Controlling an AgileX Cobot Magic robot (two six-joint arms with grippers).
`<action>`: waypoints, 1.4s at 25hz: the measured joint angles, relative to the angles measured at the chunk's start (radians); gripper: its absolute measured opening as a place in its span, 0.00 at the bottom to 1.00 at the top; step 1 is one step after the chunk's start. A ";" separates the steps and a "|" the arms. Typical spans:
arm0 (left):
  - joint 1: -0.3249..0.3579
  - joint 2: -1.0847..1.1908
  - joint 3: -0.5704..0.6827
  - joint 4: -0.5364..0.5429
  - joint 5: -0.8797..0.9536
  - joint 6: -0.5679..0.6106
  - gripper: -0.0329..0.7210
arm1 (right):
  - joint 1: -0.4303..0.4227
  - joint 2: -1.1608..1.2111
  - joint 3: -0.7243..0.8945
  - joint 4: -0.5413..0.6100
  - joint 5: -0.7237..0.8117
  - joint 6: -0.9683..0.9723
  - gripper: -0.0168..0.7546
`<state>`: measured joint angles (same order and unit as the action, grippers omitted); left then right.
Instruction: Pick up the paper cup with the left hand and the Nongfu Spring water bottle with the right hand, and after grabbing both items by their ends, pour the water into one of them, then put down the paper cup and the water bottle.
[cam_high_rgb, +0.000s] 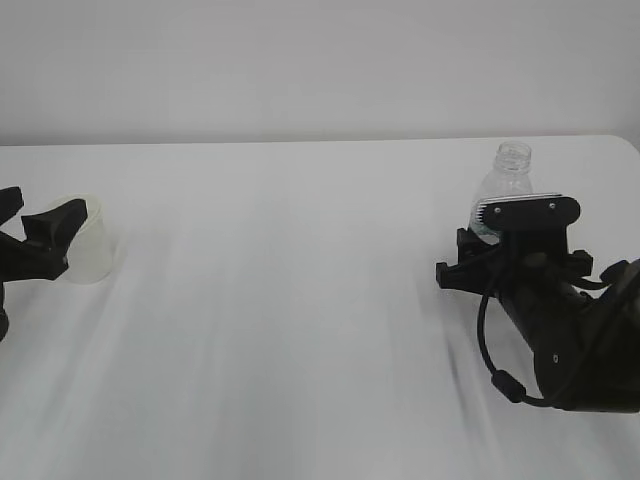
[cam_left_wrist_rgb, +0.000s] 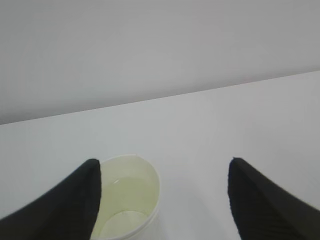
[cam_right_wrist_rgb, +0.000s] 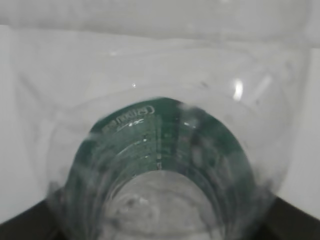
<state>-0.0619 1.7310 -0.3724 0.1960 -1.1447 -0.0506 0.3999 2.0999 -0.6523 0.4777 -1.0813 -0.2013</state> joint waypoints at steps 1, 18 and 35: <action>0.000 0.000 0.000 0.000 0.000 0.000 0.79 | 0.000 0.000 0.000 0.000 0.000 0.000 0.63; 0.000 0.000 0.000 0.000 0.000 0.000 0.78 | 0.000 0.002 -0.002 -0.006 -0.010 0.002 0.82; 0.000 0.000 0.000 -0.023 0.000 0.000 0.77 | 0.000 0.002 0.033 -0.010 -0.050 0.006 0.82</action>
<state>-0.0619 1.7310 -0.3724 0.1727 -1.1447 -0.0506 0.3999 2.1017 -0.6192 0.4682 -1.1316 -0.1958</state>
